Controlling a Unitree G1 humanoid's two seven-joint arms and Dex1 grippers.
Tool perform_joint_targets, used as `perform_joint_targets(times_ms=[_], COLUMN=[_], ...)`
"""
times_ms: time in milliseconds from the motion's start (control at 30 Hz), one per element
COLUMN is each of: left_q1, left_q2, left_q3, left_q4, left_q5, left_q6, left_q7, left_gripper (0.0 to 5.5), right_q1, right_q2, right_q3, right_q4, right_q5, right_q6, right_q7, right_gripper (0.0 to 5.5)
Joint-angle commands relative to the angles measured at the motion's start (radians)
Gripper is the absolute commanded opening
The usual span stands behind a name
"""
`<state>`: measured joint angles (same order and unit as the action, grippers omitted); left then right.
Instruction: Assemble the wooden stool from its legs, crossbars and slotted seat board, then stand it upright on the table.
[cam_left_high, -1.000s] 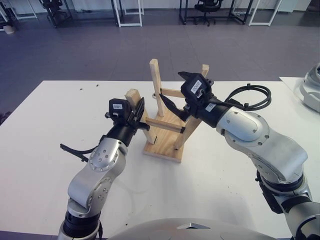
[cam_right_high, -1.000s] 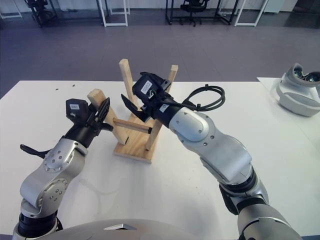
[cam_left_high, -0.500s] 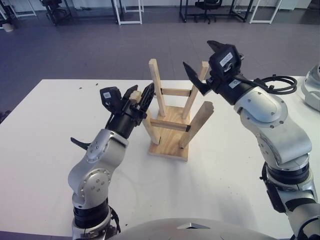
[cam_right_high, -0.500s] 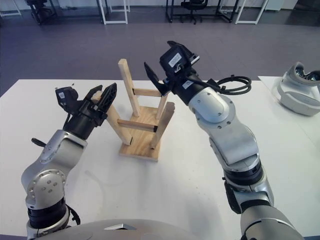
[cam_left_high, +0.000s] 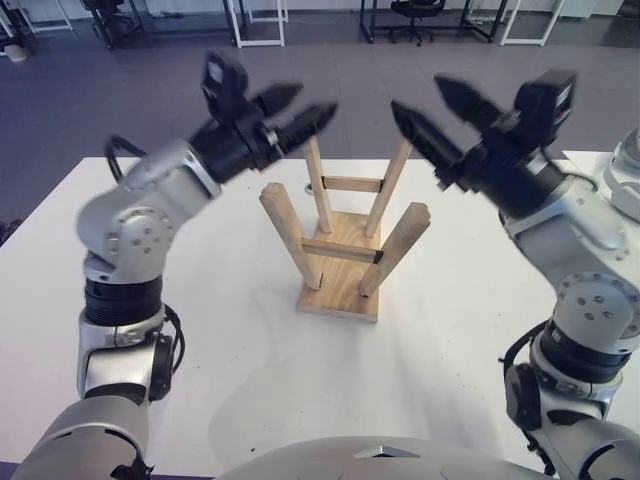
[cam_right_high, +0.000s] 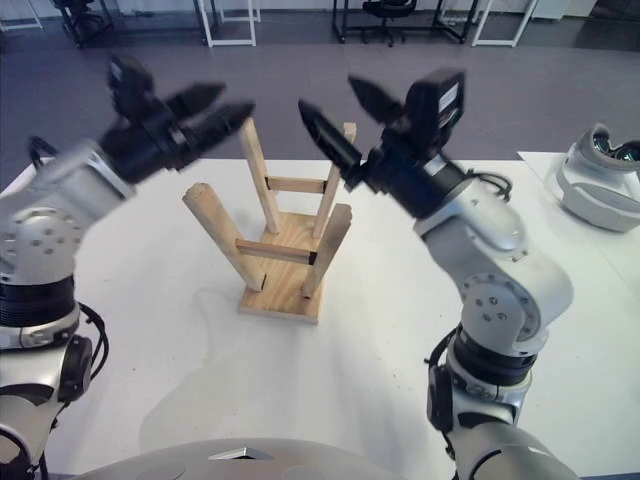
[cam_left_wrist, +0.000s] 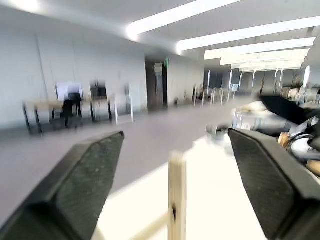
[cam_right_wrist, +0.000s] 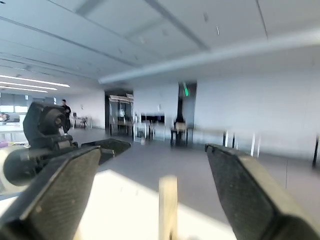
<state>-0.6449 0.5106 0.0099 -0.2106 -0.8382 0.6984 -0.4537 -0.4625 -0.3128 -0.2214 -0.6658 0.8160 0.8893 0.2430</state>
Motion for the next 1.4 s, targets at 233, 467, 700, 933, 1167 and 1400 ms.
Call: perform_joint_targets(times_ms=[233,467,700,933,1167,1400], left_q1=[0.099,-0.186,0.09,0.099,-0.027,-0.009], left_q2=[-0.145,-0.058,-0.005,-0.087,-0.193,-0.124], left_q3=[-0.132,0.2,-0.025,-0.076,0.138,0.293], left_q4=[0.095,0.169,0.063,0.138,0.017,-0.009], left_q5=[0.199,0.086,0.204,0.304,0.091,0.016], left_q6=[-0.161,-0.165,-0.125,-0.172,-0.126,-0.106], left_q7=[-0.055,0.005,-0.178,-0.139,-0.009,0.043], left_gripper=[3.85,3.85,3.85,3.85,3.85,3.85], right_q1=[0.074,-0.08,0.15,0.116,-0.016,-0.003], right_q2=[-0.024,-0.013,-0.074,-0.078,-0.077,-0.139], right_q3=[0.103,-0.057,0.09,0.087,-0.007,0.11], right_q4=[0.164,0.118,0.166,0.214,0.175,-0.035], right_q5=[-0.083,0.053,-0.052,-0.095,-0.032,-0.019], right_q6=[0.034,-0.123,-0.087,-0.136,-0.184,-0.122], right_q7=[-0.034,0.004,0.016,0.007,-0.009,0.011], right_gripper=[3.89,3.89,3.89,3.89,3.89,3.89])
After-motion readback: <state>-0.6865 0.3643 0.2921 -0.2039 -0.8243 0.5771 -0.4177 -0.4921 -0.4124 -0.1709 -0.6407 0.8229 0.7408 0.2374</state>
